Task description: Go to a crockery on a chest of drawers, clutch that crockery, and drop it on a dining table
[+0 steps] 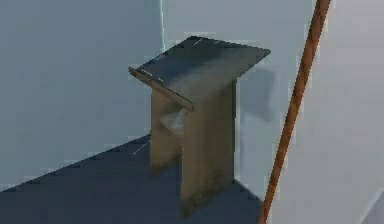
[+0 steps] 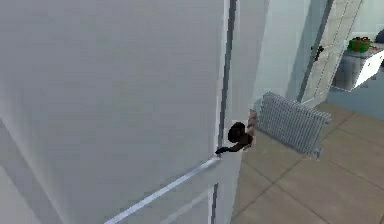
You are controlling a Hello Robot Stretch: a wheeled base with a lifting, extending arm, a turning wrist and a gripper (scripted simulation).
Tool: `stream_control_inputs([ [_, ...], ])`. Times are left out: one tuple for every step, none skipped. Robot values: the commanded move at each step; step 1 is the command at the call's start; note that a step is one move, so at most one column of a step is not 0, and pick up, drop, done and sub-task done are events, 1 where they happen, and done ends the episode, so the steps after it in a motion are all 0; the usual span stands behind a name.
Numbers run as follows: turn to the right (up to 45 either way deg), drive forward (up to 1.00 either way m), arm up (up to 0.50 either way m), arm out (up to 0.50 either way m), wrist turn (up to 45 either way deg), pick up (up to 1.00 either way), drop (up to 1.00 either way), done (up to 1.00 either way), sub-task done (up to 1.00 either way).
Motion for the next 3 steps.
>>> stream_control_inputs([
  [-21.0,0.00,0.00,0.00,0.0,0.00,0.00,0.00,0.00],
  [0.0,0.40,0.00,0.00,0.0,0.00,0.00,0.00,0.00],
  [-45.0,0.00,0.00,0.00,0.0,0.00,0.00,0.00,0.00],
])
